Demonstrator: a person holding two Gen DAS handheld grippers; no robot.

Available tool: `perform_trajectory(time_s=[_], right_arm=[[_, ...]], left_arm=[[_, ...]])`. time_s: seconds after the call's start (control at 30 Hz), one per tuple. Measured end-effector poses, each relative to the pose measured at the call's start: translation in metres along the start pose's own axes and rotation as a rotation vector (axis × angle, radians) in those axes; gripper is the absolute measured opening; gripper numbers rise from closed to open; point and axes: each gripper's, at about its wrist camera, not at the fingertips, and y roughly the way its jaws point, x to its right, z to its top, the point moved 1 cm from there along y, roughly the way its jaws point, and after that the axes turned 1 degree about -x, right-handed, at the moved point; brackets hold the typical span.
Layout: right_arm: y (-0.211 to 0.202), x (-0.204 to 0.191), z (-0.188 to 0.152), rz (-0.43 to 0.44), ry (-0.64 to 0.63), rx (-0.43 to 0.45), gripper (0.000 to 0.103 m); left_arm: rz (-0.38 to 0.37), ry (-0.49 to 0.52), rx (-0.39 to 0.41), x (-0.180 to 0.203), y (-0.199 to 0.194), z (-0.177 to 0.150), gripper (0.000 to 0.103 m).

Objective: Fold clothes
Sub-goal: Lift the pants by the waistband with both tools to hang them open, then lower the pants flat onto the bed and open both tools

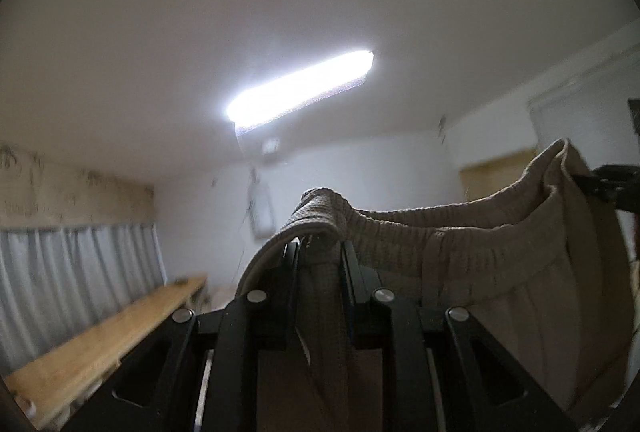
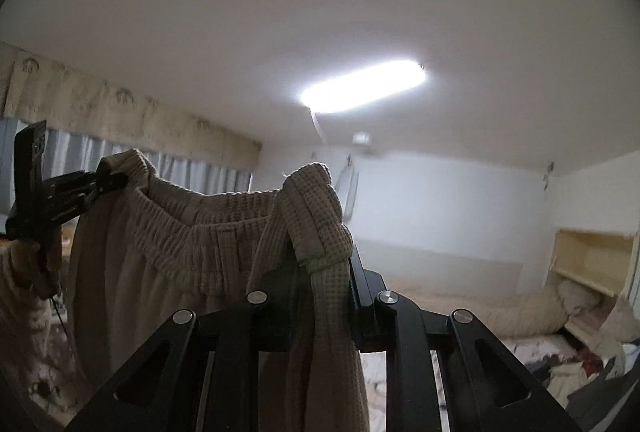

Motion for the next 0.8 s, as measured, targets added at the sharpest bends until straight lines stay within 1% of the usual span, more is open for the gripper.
perform_trajectory(time_s=[0.1,0.17,0.23,0.33,0.37,0.43,0.5,0.57,0.63,0.73,0.8], right_arm=[[0.067,0.008,-0.056,0.018,0.056,-0.158,0.021],[0.116,0.015,-0.097,0.024,0.101,-0.256,0.021],[0.168,0.024,-0.143,0.023,0.157,-0.341,0.021],[0.245,0.036,-0.214,-0.018,0.206,-0.457,0.021],[0.264,0.042,-0.226,-0.029,0.217,-0.48,0.021],[0.295,0.053,-0.243,-0.049,0.231,-0.512,0.021],[0.327,0.064,-0.26,-0.069,0.245,-0.545,0.021],[0.359,0.075,-0.277,-0.088,0.259,-0.577,0.021],[0.391,0.086,-0.294,-0.108,0.273,-0.61,0.021],[0.438,0.103,-0.32,-0.138,0.294,-0.659,0.021],[0.468,0.115,-0.332,-0.157,0.296,-0.687,0.021]], left_arm=[[0.027,0.007,-0.151,0.005,0.073,-0.068,0.019],[0.037,-0.009,-0.25,0.007,0.124,-0.117,0.019],[0.05,-0.042,-0.34,0.013,0.172,-0.167,0.019],[0.046,-0.146,-0.493,0.014,0.249,-0.243,0.019],[0.046,-0.163,-0.533,0.016,0.269,-0.263,0.019],[0.062,-0.163,-0.588,0.024,0.301,-0.294,0.019],[0.071,-0.15,-0.621,0.037,0.321,-0.315,0.019],[0.064,-0.163,-0.645,0.044,0.344,-0.32,0.019],[0.063,-0.165,-0.646,0.045,0.37,-0.321,0.019],[0.061,-0.146,-0.65,0.047,0.422,-0.326,0.019],[0.051,-0.132,-0.678,0.048,0.458,-0.337,0.019]])
